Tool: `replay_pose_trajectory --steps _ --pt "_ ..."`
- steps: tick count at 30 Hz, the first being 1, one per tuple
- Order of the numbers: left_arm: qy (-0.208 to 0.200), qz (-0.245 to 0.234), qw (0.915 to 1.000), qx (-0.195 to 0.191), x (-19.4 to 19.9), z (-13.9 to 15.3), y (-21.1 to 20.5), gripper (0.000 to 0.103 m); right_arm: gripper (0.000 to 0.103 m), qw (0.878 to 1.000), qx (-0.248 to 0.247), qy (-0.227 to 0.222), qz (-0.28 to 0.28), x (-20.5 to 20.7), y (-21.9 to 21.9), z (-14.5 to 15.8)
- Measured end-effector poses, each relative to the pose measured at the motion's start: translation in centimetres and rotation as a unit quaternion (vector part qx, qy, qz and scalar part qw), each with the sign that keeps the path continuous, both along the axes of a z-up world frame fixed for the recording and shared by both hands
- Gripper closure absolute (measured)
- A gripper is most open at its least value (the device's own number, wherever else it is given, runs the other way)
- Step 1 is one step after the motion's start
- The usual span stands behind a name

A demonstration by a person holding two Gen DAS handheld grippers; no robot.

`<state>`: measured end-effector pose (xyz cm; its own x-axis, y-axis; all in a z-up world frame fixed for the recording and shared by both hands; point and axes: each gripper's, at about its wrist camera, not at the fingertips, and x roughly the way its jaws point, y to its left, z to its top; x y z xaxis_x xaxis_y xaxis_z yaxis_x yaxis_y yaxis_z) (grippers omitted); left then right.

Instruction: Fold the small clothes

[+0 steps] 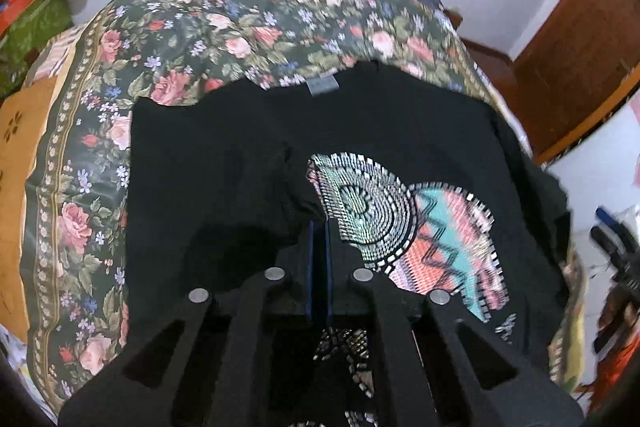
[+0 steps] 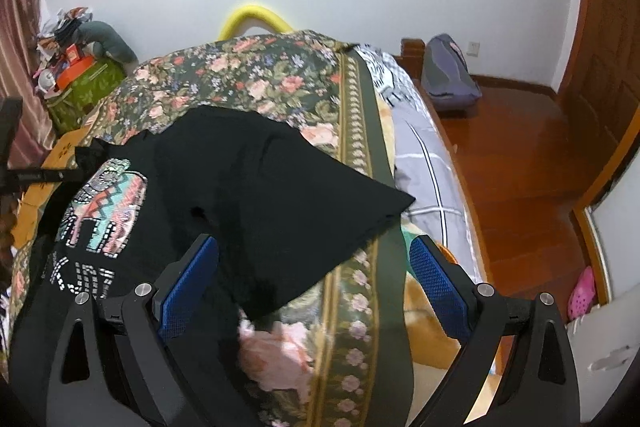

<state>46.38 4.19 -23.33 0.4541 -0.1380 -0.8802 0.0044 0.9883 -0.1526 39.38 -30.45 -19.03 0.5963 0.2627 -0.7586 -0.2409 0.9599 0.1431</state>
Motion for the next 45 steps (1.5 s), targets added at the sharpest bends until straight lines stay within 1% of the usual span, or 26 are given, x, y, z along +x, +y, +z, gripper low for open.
replay_pose_trajectory --steps 2,3,4,5,6,7,8,9,10,12,13,15,17,19,20,21,22,23,24,25,26,29,32,36,41,45 --pt "-0.013 -0.011 0.9994 0.031 -0.4 0.1 -0.9 0.098 0.007 1.0 0.009 0.007 -0.008 0.4 -0.6 -0.5" --pt "-0.017 -0.019 0.9985 0.049 -0.7 0.3 -1.3 0.093 0.007 1.0 0.014 0.01 -0.012 0.7 -0.9 -0.7" --pt "-0.018 -0.026 0.9978 0.058 -0.9 0.6 -1.4 0.084 0.008 0.999 0.023 0.014 -0.019 1.1 -1.3 -1.0" --pt "-0.019 -0.031 0.9974 0.063 -1.1 0.9 -1.3 0.079 0.01 0.999 0.031 0.019 -0.025 1.5 -1.6 -1.2" --pt "-0.024 -0.035 0.997 0.064 -1.4 1.4 -1.2 0.07 0.016 0.999 0.038 0.023 -0.029 1.8 -1.8 -1.3" --pt "-0.035 -0.036 0.9964 0.068 -1.9 2.0 -0.9 0.061 0.018 0.998 0.05 0.031 -0.036 2.3 -2.2 -1.5" --pt "-0.044 -0.034 0.9958 0.073 -2.3 2.6 -0.7 0.057 0.022 0.997 0.057 0.034 -0.041 2.7 -2.4 -1.7" --pt "-0.057 -0.031 0.9948 0.079 -2.9 3.3 -0.2 0.049 0.025 0.996 0.063 0.038 -0.047 3.0 -2.6 -1.8" --pt "-0.07 -0.027 0.9935 0.086 -3.4 3.9 0.2 0.044 0.027 0.996 0.068 0.039 -0.051 3.4 -2.7 -1.9" --pt "-0.087 -0.019 0.991 0.1 -4.2 4.6 1.1 0.039 0.034 0.995 0.072 0.046 -0.056 4.0 -2.9 -2.3" --pt "-0.093 -0.015 0.9893 0.111 -4.6 4.9 1.7 0.037 0.036 0.994 0.071 0.052 -0.06 4.4 -2.9 -2.7" --pt "-0.095 -0.009 0.9878 0.123 -5.0 4.8 2.6 0.036 0.043 0.993 0.072 0.067 -0.059 5.0 -2.8 -3.3" --pt "-0.085 -0.003 0.9879 0.13 -5.1 4.2 3.7 0.035 0.045 0.992 0.074 0.08 -0.058 5.4 -2.6 -4.1" --pt "-0.068 0.006 0.9896 0.126 -5.2 3.2 4.7 0.035 0.046 0.993 0.078 0.073 -0.059 5.4 -2.5 -4.2" --pt "-0.061 0.011 0.9902 0.125 -5.2 2.7 5.0 0.035 0.051 0.993 0.081 0.068 -0.058 5.3 -2.5 -4.1" --pt "-0.054 0.017 0.9909 0.122 -5.1 2.1 5.5 0.035 0.057 0.993 0.084 0.066 -0.057 5.3 -2.5 -4.0" --pt "-0.048 0.022 0.9914 0.12 -5.0 1.6 5.7 0.035 0.06 0.993 0.085 0.063 -0.055 5.4 -2.4 -3.9" --pt "-0.041 0.028 0.9919 0.117 -5.0 1.1 6.0 0.035 0.069 0.993 0.085 0.06 -0.054 5.3 -2.3 -3.8" --pt "-0.036 0.032 0.9923 0.114 -5.0 0.7 6.2 0.035 0.082 0.994 0.083 0.056 -0.052 5.2 -2.2 -3.5" --pt "-0.031 0.036 0.9926 0.111 -5.1 0.2 6.4 0.035 0.089 0.994 0.077 0.056 -0.05 5.4 -2.1 -3.3" --pt "-0.03 0.039 0.9926 0.111 -5.2 0.0 6.5 0.035 0.093 0.995 0.073 0.055 -0.049 5.5 -1.9 -3.1" --pt "-0.029 0.041 0.9922 0.114 -5.5 -0.4 6.5 0.035 0.095 0.997 0.054 0.04 -0.043 5.1 -1.6 -2.2" --pt "-0.031 0.037 0.9916 0.12 -5.9 -0.1 6.6 0.035 0.095 0.997 0.059 0.029 -0.038 4.6 -1.4 -0.9" --pt "-0.043 0.038 0.9899 0.129 -6.8 0.9 7.1 0.035 0.096 0.998 0.06 0.0 -0.032 4.2 -0.4 2.2" --pt "-0.057 0.043 0.9894 0.126 -8.1 1.9 8.3 0.035 0.096 0.998 0.057 -0.037 -0.005 4.0 3.1 6.8" --pt "-0.06 0.048 0.9892 0.125 -8.9 2.0 9.5 0.035 0.096 0.996 0.072 -0.04 0.029 4.1 6.8 8.7"
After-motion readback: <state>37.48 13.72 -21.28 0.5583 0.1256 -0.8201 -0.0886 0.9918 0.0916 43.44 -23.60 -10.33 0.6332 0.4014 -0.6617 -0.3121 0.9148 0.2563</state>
